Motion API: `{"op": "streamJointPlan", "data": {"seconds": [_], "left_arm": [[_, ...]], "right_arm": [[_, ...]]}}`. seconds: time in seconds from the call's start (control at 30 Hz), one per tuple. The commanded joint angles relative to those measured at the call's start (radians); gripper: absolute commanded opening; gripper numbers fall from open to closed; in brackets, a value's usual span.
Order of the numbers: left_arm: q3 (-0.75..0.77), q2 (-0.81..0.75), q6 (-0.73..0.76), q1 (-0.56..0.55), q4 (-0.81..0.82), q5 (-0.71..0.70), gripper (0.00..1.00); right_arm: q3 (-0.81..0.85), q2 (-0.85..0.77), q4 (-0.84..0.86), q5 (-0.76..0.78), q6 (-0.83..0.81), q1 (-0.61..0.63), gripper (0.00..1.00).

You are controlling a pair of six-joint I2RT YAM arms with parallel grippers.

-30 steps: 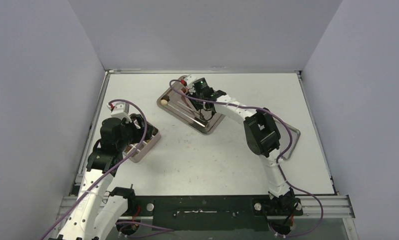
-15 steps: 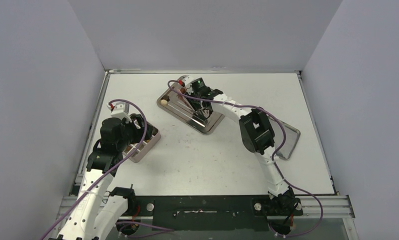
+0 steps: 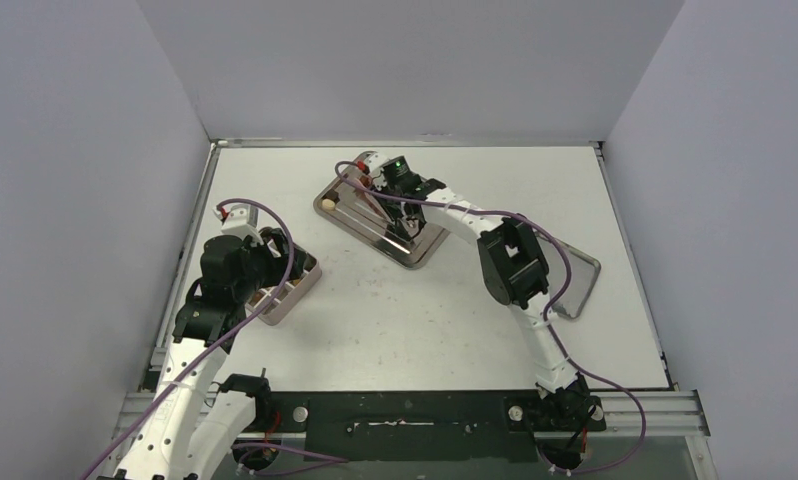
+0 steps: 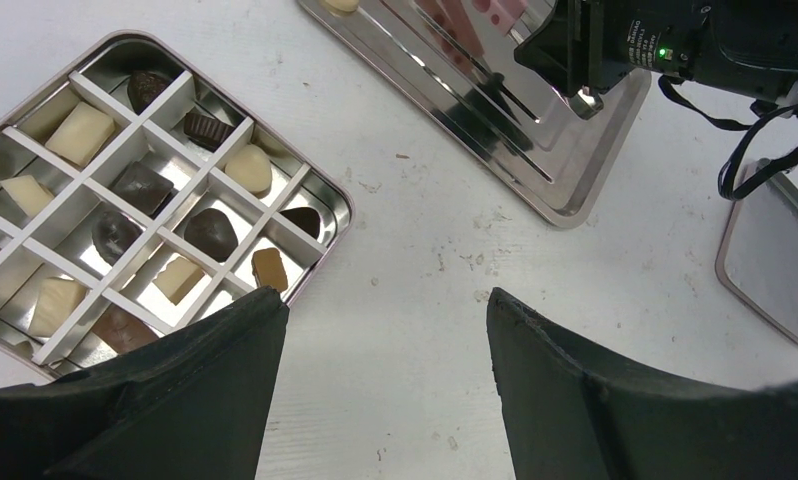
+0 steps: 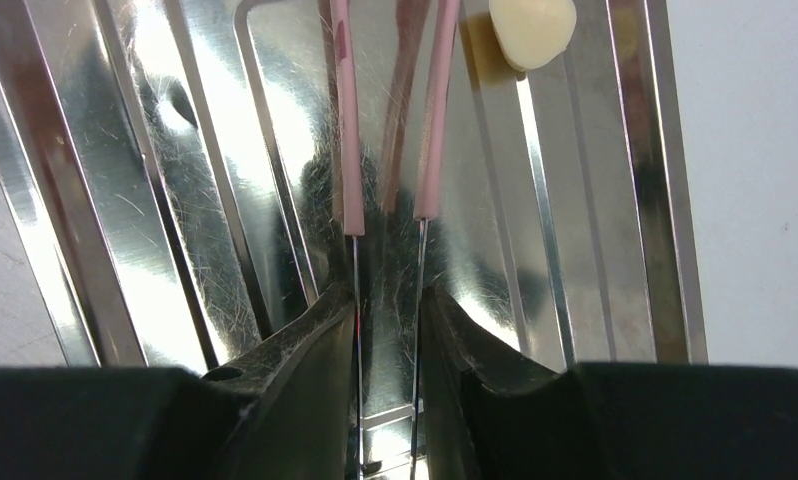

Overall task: Pack the chocolate
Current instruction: Pick up the fake chocolate from the plate.

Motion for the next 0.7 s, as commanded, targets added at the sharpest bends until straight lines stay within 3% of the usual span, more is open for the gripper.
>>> {"op": "streamJointPlan", "data": {"seconds": [0.0, 0.3, 0.67], "left_arm": [[0.057, -0.01, 0.005, -0.002, 0.003, -0.012, 0.71], [0.073, -0.026, 0.001, -0.001, -0.014, -0.072, 0.71], [0.267, -0.029, 0.014, 0.009, -0.135, -0.346, 0.74]], "right_arm": [[-0.03, -0.127, 0.049, 0.01, -0.003, 0.012, 0.19], [-0.151, -0.234, 0.086, 0.01, 0.005, 0.028, 0.18], [-0.314, -0.41, 0.11, -0.027, 0.061, 0.122, 0.17]]}}
